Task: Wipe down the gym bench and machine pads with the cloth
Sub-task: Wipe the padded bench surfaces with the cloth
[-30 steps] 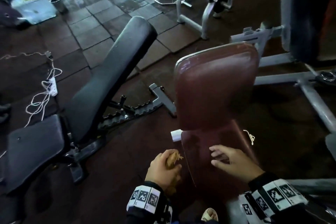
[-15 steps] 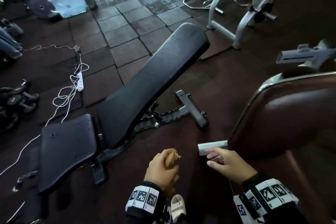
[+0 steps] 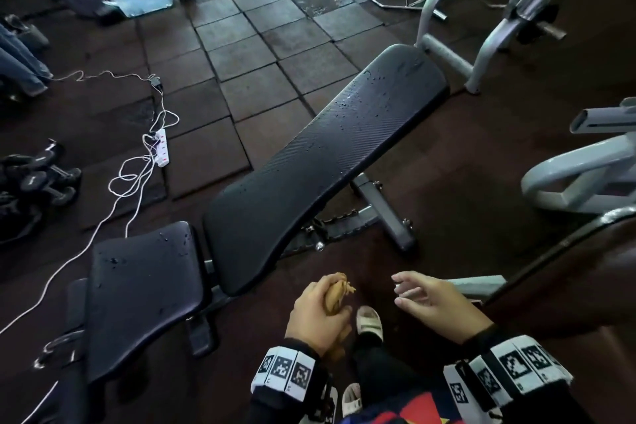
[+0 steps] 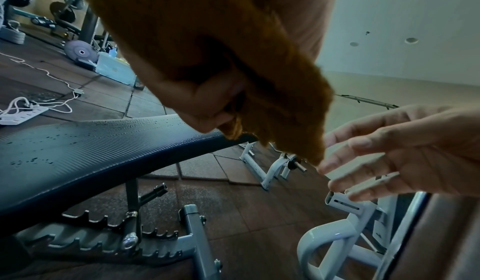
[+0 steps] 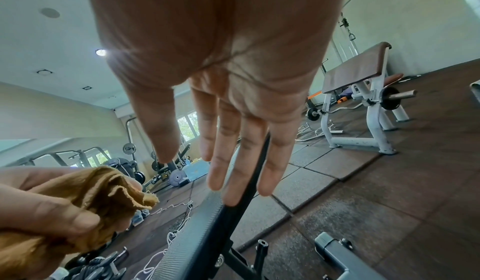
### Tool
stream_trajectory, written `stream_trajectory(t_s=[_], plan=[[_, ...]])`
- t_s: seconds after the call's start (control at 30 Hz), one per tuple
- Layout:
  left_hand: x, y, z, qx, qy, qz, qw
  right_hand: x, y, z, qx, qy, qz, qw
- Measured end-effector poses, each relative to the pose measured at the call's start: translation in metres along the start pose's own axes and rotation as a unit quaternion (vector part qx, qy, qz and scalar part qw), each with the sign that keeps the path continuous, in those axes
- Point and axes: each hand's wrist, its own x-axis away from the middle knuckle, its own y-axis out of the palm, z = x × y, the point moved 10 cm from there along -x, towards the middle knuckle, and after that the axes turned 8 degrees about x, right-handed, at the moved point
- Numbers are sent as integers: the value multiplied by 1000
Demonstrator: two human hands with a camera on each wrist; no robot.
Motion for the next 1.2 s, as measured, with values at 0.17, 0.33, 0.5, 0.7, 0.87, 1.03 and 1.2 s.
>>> stream_trajectory(t_s=[0.17, 0.33, 0.5, 0.7, 0.87, 1.03, 1.2], plan=[[-45, -14, 0, 14, -10, 10, 1000, -56, -11, -9, -7, -10, -12, 1000], [-115, -22, 17, 18, -9, 19, 1000, -124, -41, -9, 2, -22, -17, 1000], [-193, -17, 59, 25, 14, 7, 1000, -185, -86, -7, 10, -31, 0, 999], [-276, 5, 105, 51, 34, -19, 998, -238, -130, 5, 7, -15, 33, 999], [-322, 31, 152, 49, 84, -100, 990, -260, -167, 15, -83, 26, 108, 990], [-353, 58, 198, 27, 144, -209, 967, -273, -192, 33, -151, 87, 170, 970], [-384, 58, 226, 22, 177, -248, 952, -279, -224, 50, -111, 158, 284, 939]])
